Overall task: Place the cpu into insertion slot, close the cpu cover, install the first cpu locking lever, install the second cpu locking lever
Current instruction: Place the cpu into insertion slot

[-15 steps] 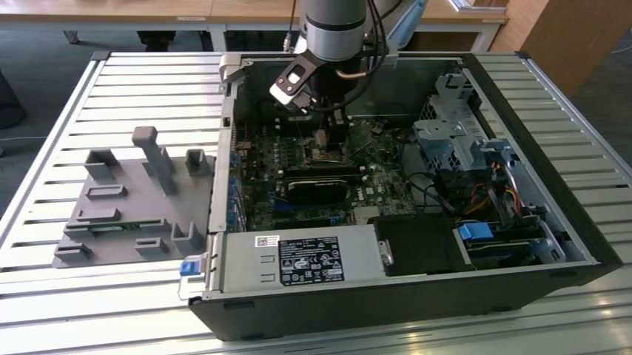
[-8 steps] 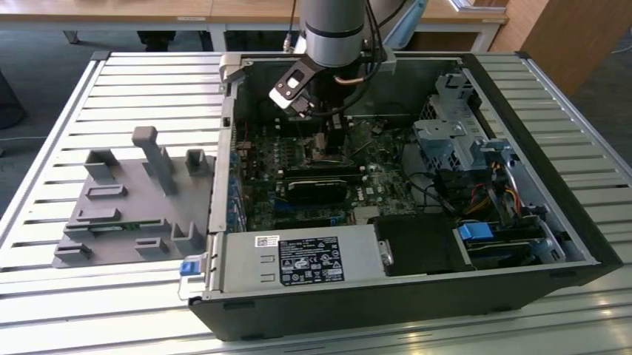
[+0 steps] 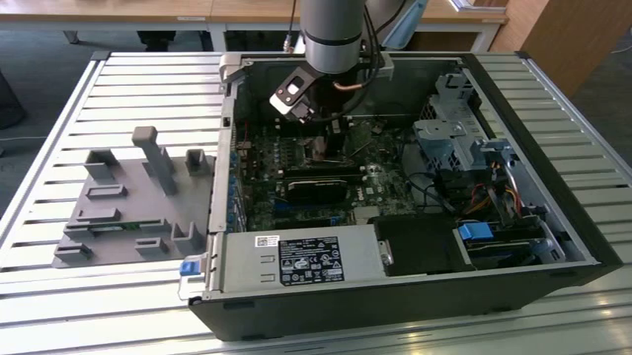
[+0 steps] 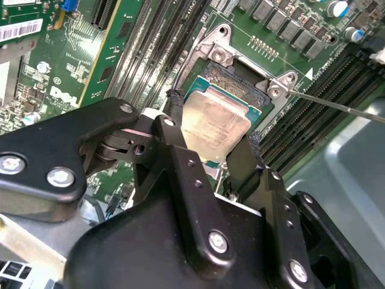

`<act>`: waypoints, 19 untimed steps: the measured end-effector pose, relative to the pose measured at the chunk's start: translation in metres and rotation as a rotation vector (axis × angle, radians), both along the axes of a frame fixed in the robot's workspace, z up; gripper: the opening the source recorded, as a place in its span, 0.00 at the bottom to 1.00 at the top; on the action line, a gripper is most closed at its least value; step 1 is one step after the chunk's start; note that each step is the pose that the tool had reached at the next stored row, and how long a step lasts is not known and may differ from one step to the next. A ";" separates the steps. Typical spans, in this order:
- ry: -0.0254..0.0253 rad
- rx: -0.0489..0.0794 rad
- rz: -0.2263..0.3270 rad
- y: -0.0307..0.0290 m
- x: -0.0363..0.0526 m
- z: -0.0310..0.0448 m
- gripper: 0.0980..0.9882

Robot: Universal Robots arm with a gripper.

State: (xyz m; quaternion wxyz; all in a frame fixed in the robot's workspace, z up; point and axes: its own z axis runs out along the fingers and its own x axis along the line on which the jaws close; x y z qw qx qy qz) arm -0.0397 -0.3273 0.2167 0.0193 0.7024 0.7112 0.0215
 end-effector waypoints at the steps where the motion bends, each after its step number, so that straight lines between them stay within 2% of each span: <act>1: 0.0000 0.000 0.010 0.0000 0.0000 -0.0007 0.50; 19: 0.0000 0.000 -0.011 0.0043 -0.0011 -0.0112 0.50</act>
